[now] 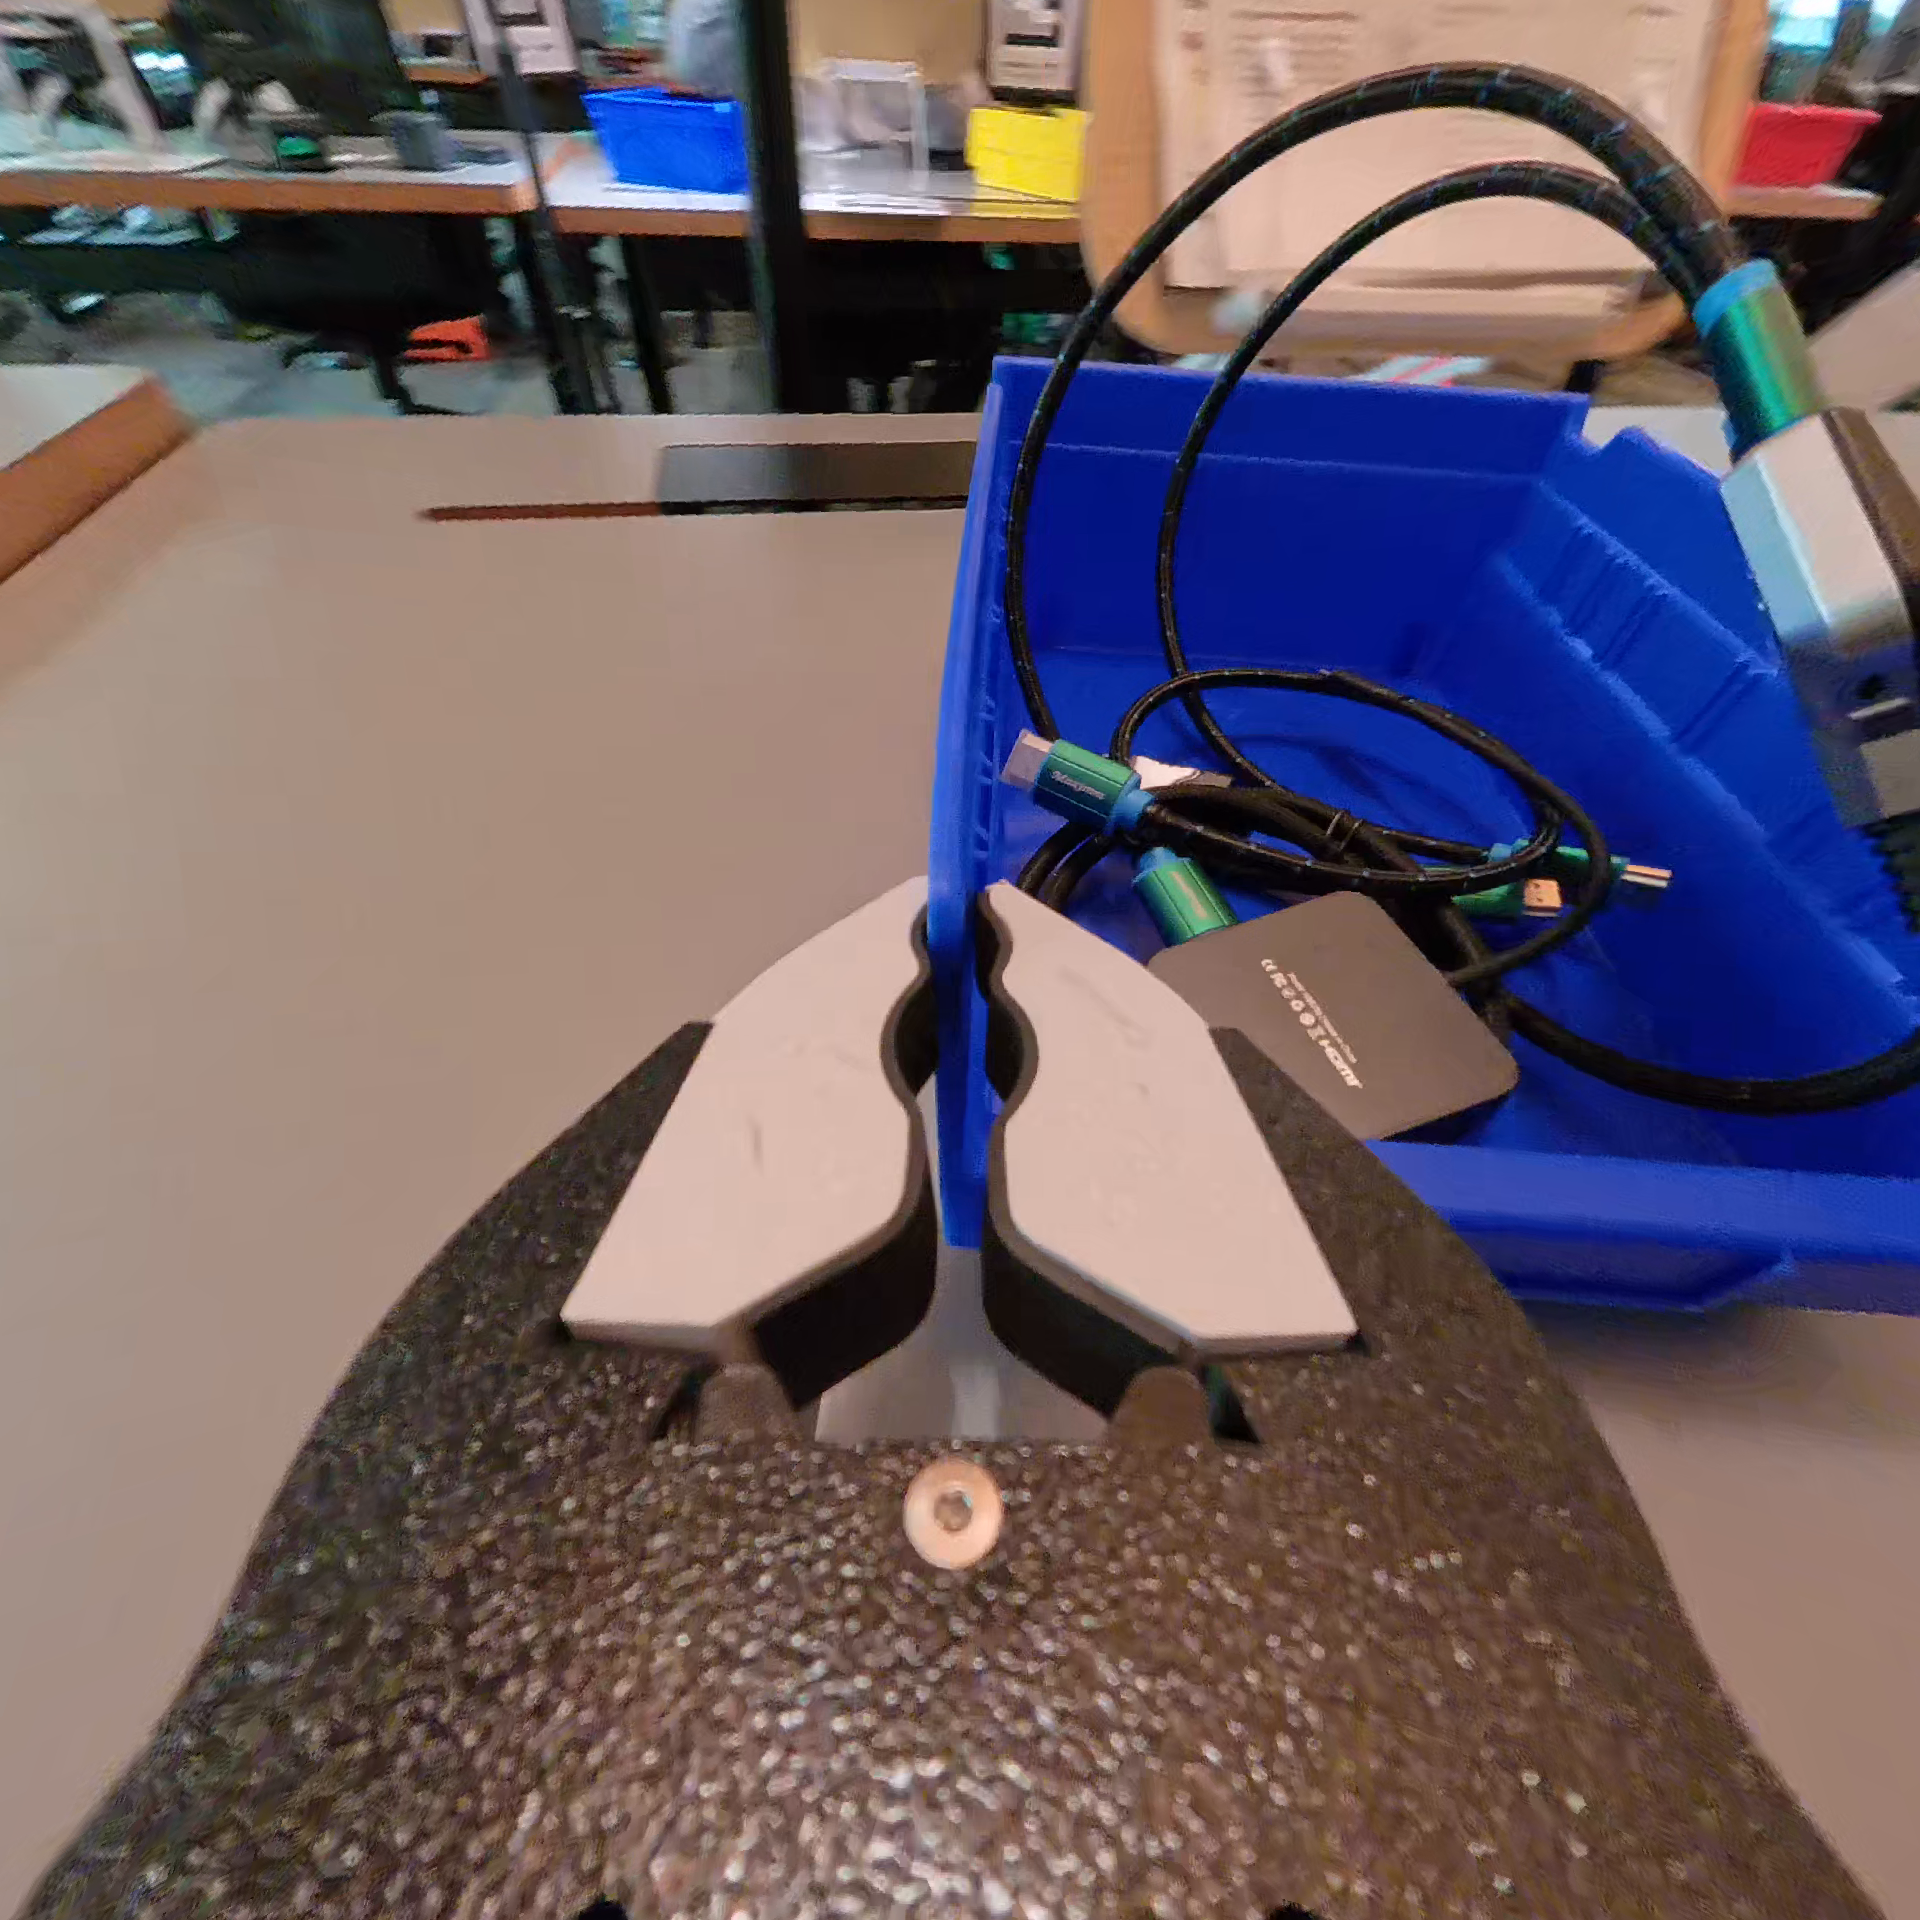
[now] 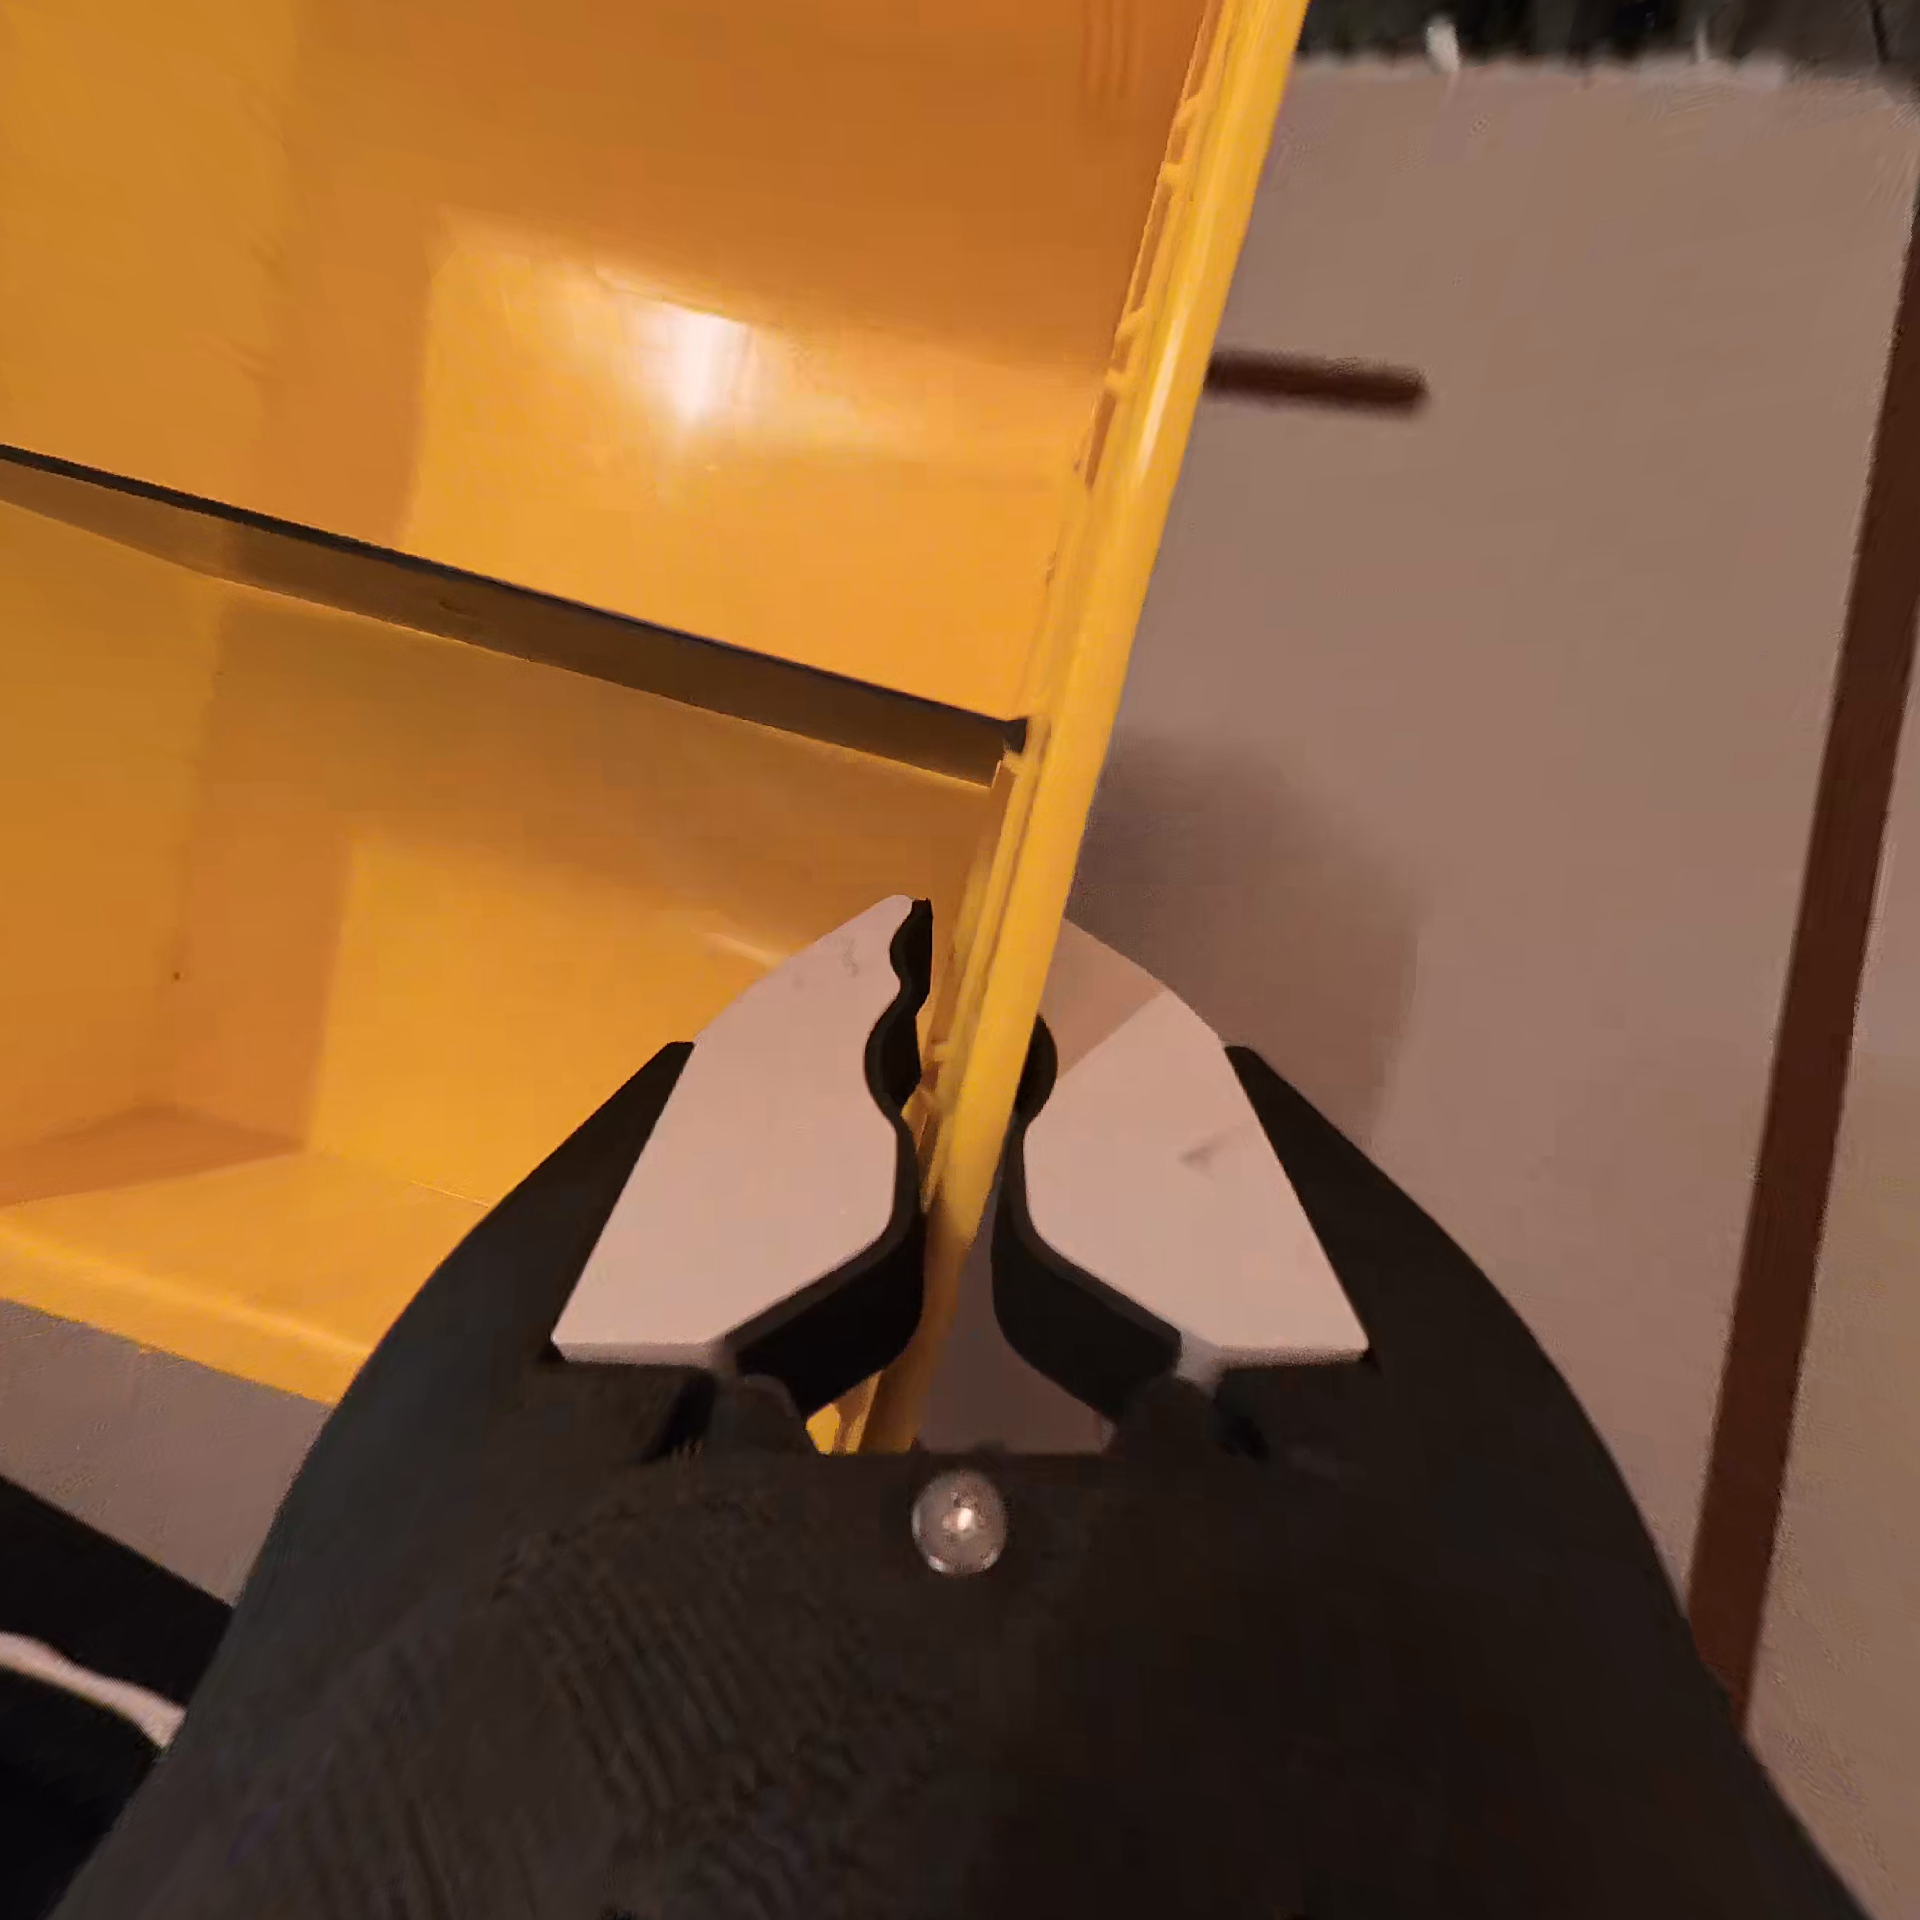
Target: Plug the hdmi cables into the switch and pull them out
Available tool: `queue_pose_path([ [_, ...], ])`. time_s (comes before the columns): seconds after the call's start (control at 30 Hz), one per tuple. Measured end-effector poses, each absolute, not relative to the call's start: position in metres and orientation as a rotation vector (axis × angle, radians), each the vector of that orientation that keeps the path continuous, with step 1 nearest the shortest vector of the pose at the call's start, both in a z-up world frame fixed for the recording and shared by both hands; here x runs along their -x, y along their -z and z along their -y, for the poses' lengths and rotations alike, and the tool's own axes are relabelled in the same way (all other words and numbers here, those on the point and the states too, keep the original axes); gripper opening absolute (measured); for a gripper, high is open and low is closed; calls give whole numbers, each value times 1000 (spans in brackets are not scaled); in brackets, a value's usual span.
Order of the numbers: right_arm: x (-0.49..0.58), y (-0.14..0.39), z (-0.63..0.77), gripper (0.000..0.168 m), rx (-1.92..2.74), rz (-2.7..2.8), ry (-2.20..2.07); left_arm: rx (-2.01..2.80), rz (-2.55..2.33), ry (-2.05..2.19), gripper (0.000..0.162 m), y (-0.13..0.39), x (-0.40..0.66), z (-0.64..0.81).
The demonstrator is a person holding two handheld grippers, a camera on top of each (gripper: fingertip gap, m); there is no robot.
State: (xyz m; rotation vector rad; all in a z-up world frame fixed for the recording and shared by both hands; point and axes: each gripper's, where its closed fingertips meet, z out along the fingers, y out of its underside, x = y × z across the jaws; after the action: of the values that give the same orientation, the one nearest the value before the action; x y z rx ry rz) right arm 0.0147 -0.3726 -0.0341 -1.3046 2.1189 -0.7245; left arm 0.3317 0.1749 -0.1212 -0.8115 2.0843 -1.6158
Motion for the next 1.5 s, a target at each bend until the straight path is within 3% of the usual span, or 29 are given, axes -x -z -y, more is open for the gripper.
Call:
queue_pose_path([
  [0.03,2,54,386,11,1285,-2170,700,851,-2057,1600,2,121,-340,-187],
  [0.2,57,132,427,14,1223,-2368,586,913,-1958,1485,3,121,-367,-226],
  [0.33,58,155,440,15,1247,-2370,537,942,-1915,1431,3,121,-378,-237],
  [0.53,43,155,477,12,1329,-2451,666,941,-1924,1436,4,122,-405,-237],
  [0.7,26,153,491,19,1377,-2363,721,955,-1893,1385,5,122,-440,-242],
  [0.83,29,137,489,32,1455,-2305,823,904,-1903,1276,7,124,-458,-247],
  [0.93,52,95,493,57,1314,-2321,1107,893,-1965,1149,10,123,-458,-253],
  [1.03,68,55,447,63,1200,-2153,1270,894,-1821,1229,29,85,-443,-252],
  [1.13,49,39,365,67,1202,-1841,1279,862,-1905,1556,29,61,-406,-203],
  [1.23,6,40,270,67,1218,-1513,1102,1009,-2202,1798,52,69,-381,-147],
  [1.33,-30,43,206,64,1239,-1340,881,1181,-2234,1861,51,73,-388,-121],
  [1.43,-45,44,186,66,1243,-1351,825,1307,-2295,1698,71,95,-406,-108],
  [1.5,-49,46,171,63,1294,-1296,815,1283,-2342,1798,68,91,-404,-88],
])
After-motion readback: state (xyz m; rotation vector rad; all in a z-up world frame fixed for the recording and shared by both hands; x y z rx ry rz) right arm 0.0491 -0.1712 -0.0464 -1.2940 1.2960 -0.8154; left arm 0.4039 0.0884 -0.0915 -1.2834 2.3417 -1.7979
